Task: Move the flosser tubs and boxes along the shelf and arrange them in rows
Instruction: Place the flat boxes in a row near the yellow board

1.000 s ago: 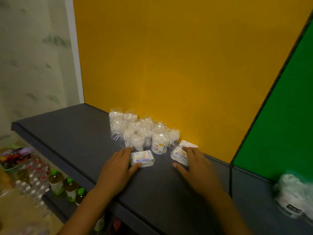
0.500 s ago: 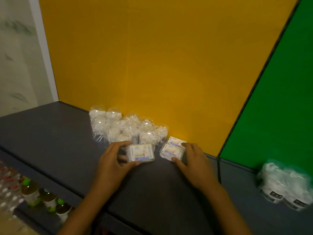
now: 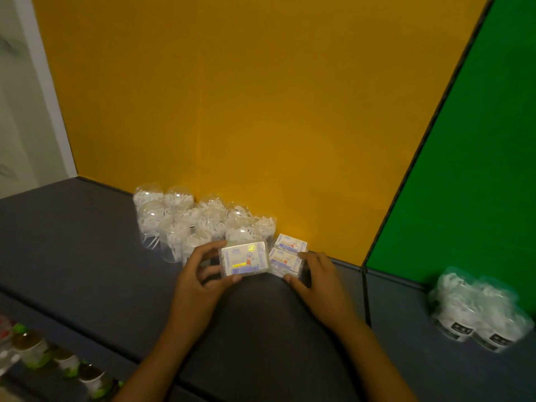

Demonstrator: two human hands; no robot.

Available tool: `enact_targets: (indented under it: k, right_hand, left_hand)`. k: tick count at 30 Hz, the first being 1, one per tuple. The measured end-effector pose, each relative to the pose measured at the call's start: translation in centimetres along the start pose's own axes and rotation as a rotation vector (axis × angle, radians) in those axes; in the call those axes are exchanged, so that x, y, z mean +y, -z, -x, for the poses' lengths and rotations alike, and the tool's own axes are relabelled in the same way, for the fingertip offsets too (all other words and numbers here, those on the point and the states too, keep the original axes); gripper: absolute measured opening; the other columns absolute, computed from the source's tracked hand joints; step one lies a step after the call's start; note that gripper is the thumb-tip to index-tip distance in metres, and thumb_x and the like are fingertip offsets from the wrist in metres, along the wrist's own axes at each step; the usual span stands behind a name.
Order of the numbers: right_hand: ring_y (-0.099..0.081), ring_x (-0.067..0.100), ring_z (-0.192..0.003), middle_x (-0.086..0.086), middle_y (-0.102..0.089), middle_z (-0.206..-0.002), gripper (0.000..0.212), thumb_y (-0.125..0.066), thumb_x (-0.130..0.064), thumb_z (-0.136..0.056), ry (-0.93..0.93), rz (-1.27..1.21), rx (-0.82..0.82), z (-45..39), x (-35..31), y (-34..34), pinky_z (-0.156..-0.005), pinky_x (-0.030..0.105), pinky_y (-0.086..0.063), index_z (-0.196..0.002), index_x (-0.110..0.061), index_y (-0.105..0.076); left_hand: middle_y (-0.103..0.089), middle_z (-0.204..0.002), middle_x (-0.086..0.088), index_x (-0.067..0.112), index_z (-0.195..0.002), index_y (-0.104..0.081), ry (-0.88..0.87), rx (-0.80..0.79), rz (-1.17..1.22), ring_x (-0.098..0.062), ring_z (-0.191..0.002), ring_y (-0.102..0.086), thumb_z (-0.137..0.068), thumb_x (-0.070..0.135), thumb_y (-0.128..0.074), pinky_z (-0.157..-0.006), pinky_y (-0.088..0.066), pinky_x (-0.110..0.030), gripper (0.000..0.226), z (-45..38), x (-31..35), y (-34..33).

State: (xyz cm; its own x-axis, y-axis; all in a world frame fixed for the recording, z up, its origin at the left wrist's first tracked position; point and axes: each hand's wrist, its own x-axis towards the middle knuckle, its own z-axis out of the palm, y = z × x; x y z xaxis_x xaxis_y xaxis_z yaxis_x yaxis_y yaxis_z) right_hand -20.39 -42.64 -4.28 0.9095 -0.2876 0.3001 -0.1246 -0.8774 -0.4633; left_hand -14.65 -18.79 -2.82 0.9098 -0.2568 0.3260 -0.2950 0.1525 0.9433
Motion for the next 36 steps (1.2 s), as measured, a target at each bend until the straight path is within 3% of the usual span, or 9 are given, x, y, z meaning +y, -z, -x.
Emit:
enact_targets:
  k: [4,11,15,21,24,31,36]
  right_hand:
    - [-0.047,0.009,-0.119,-0.006,-0.05,-0.131,0.053,-0.062,-0.053,-0.088,-0.003,-0.023,0.012,0.0,0.0,-0.1,-0.095,0.024,-0.043,-0.131,-0.027,-0.048]
    - [-0.06,0.007,-0.091,-0.012,-0.061,-0.107,0.044,-0.079,-0.035,-0.079,-0.079,-0.259,0.043,0.7,-0.7,1.2,-0.065,0.013,-0.047,-0.111,-0.026,-0.05]
    - [-0.065,0.006,-0.086,-0.018,-0.058,-0.109,0.06,-0.084,-0.027,-0.074,-0.129,-0.479,0.09,2.0,-1.3,3.1,-0.066,0.015,-0.053,-0.122,-0.029,-0.048]
    - [-0.068,0.012,-0.102,-0.006,-0.063,-0.125,0.05,-0.078,-0.004,-0.078,-0.105,-0.677,0.159,6.1,0.2,7.4,-0.08,0.024,-0.057,-0.119,-0.025,-0.059]
    - [-0.069,0.012,-0.1,-0.007,-0.068,-0.117,0.05,-0.072,0.004,-0.082,-0.13,-0.764,0.211,9.6,0.7,10.6,-0.078,0.022,-0.056,-0.12,-0.025,-0.058]
    - [-0.07,0.011,-0.099,0.0,-0.074,-0.105,0.052,-0.065,0.002,-0.088,-0.189,-0.891,0.483,19.6,2.0,17.3,-0.08,0.018,-0.055,-0.128,-0.031,-0.059]
    - [-0.07,0.008,-0.094,0.0,-0.074,-0.099,0.057,-0.063,0.007,-0.087,-0.204,-0.851,0.646,26.4,3.3,22.6,-0.084,0.025,-0.057,-0.133,-0.026,-0.055]
  left_hand:
    - [-0.062,-0.119,0.004,0.015,-0.12,-0.054,-0.007,0.001,-0.009,-0.008,-0.101,-0.066,-0.073,-0.006,-0.073,-0.072,-0.056,-0.018,0.055,0.1,0.2,-0.1]
    - [-0.063,-0.119,0.001,0.012,-0.125,-0.053,-0.001,0.01,-0.009,-0.011,-0.1,-0.067,-0.073,-0.005,-0.074,-0.074,-0.056,-0.02,0.058,0.1,0.2,-0.1]
    - [-0.063,-0.119,-0.003,0.014,-0.125,-0.054,-0.013,0.013,-0.01,-0.014,-0.1,-0.067,-0.074,-0.005,-0.074,-0.077,-0.057,-0.022,0.058,0.4,0.6,-0.1]
    - [-0.062,-0.122,0.0,0.018,-0.125,-0.056,-0.05,-0.017,0.034,-0.008,-0.104,-0.066,-0.075,-0.005,-0.072,-0.077,-0.055,-0.019,0.057,2.3,3.5,-1.8]
    - [-0.061,-0.124,0.001,0.016,-0.129,-0.055,-0.078,-0.026,0.081,-0.004,-0.106,-0.064,-0.076,-0.006,-0.071,-0.078,-0.054,-0.016,0.059,4.1,5.4,-3.8]
    - [-0.062,-0.127,0.004,0.018,-0.13,-0.056,-0.109,-0.144,0.163,-0.016,-0.104,-0.067,-0.076,-0.006,-0.07,-0.079,-0.055,-0.019,0.06,11.1,9.3,-9.8]
    - [-0.063,-0.128,0.002,0.017,-0.13,-0.056,-0.108,-0.202,0.187,-0.014,-0.102,-0.068,-0.076,-0.008,-0.07,-0.079,-0.054,-0.016,0.061,16.3,12.1,-13.7]
